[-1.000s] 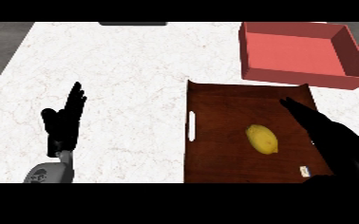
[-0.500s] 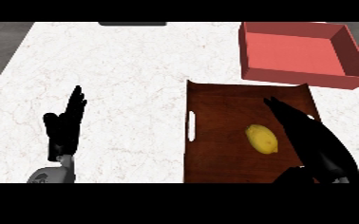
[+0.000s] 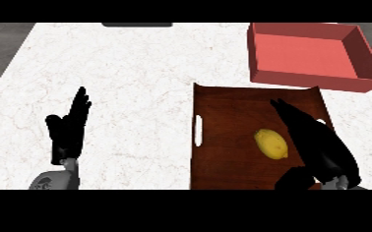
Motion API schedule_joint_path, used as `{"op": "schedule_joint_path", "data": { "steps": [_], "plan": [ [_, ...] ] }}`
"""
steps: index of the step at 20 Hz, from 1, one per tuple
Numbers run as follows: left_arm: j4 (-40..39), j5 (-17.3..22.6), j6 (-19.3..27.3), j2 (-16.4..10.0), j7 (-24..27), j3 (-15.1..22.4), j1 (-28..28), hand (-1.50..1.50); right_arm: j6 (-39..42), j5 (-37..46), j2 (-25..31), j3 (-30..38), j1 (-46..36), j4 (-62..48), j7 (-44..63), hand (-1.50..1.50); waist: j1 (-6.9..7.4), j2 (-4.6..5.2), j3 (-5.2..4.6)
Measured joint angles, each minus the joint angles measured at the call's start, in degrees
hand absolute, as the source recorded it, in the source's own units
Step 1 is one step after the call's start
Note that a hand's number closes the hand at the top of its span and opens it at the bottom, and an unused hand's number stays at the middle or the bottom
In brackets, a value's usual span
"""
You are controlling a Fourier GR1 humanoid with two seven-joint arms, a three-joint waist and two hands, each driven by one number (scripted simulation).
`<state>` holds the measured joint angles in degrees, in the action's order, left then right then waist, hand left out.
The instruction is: Pick the lemon from the tray and place it in the cardboard box
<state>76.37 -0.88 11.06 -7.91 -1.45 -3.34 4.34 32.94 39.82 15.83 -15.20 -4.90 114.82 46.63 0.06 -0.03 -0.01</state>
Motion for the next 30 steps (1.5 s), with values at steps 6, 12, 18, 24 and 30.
{"op": "schedule_joint_path", "data": {
  "steps": [6,12,18,24,30],
  "plan": [
    [-1.75,0.24,-0.94,-0.41,0.38,-1.4,1.46,0.0,-0.21,3.95,-2.6,-1.22,-0.41,-2.89,0.33,-1.5,-0.03,0.02,0.01],
    [-0.28,-0.91,-0.32,0.36,-0.44,-0.99,0.58,0.0,0.58,5.79,-1.85,0.82,-0.1,-6.13,-2.93,-1.5,0.0,0.02,0.01],
    [0.47,-1.29,-0.61,0.46,-1.24,-1.24,0.74,0.0,0.04,8.36,-2.03,2.14,-0.74,-10.27,-6.62,-1.5,0.0,0.02,0.01],
    [-0.28,-1.17,-1.1,0.46,-1.46,-1.94,1.91,0.0,-2.48,11.96,-3.64,1.66,-1.05,-15.4,-9.42,-1.5,-0.01,0.02,0.0],
    [-1.23,-1.51,-1.28,0.89,-0.26,-2.26,1.62,0.0,-4.63,13.93,-4.83,2.42,-1.04,-19.12,-12.58,-1.5,-0.02,0.02,0.0]
  ]
}}
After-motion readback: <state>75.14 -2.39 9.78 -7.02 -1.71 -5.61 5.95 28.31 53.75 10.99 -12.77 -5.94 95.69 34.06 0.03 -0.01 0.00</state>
